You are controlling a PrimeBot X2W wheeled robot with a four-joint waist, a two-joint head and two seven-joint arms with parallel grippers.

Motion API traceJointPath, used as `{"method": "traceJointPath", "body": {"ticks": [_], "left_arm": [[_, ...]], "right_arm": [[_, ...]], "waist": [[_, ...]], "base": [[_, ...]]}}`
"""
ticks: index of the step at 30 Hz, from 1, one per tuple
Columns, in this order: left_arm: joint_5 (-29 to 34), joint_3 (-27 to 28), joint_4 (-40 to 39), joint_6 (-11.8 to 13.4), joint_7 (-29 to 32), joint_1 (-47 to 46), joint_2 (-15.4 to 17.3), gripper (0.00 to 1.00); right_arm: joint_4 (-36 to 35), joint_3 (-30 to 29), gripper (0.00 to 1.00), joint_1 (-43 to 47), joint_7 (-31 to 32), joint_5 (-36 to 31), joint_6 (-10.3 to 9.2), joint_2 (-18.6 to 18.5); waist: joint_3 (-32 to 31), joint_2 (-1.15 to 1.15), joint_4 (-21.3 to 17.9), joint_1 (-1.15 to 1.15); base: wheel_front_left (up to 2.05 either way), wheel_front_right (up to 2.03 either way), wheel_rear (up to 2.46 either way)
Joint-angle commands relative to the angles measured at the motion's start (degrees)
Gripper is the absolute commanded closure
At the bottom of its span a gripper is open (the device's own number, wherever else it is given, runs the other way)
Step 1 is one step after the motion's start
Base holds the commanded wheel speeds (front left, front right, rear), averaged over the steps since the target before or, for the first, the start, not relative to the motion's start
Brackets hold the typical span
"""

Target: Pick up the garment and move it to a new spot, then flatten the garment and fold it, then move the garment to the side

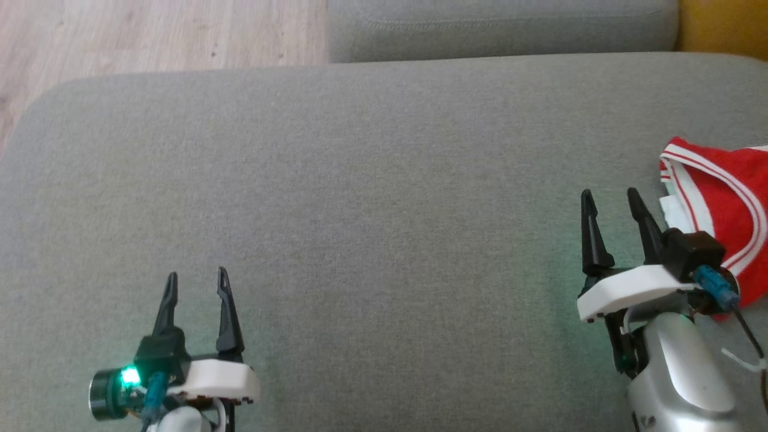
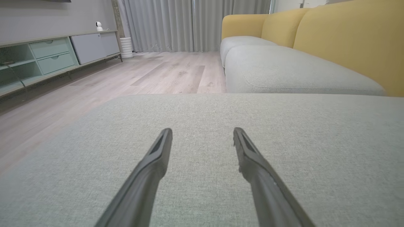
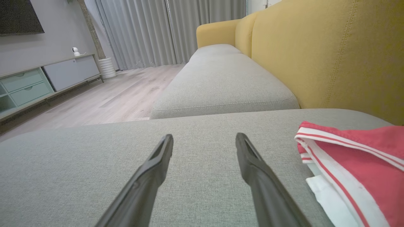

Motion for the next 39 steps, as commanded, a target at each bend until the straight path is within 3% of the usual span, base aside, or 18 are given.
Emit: {"method": "traceJointPath", "body": {"ticks": [1,18,19,23,39], "left_arm": [[-0.7,2.3,-1.6,-0.3,-0.5,-1.2,0.2,0.00],[-1.5,3.3,-1.7,-2.1,-0.5,0.4,0.2,0.00],[-1.5,1.4,0.1,-2.2,0.0,1.8,0.0,1.00],[-1.6,1.4,3.4,-2.3,0.3,3.1,-0.1,1.00],[-12.3,2.7,2.0,-3.7,3.0,2.6,-0.1,1.00]], "right_arm": [[-1.5,1.6,0.00,-0.6,-0.6,0.3,0.22,0.1],[-1.6,5.2,0.00,2.0,-0.6,1.5,0.22,0.1],[0.3,3.8,1.00,3.2,0.0,1.2,0.00,0.0],[3.5,3.7,1.00,5.1,0.2,1.4,0.00,0.2],[0.8,2.4,1.00,5.9,2.9,12.2,0.03,0.2]], "waist": [[-0.8,0.00,-0.5,0.01],[-2.3,0.00,-1.8,0.01],[-2.3,0.00,-1.8,0.01],[-2.4,0.00,-1.8,0.01],[-2.6,0.00,-1.8,0.01]], "base": [[0.00,0.00,0.00],[0.00,0.00,0.00],[0.00,0.00,0.00],[0.00,0.00,0.00],[0.00,0.00,0.00]]}}
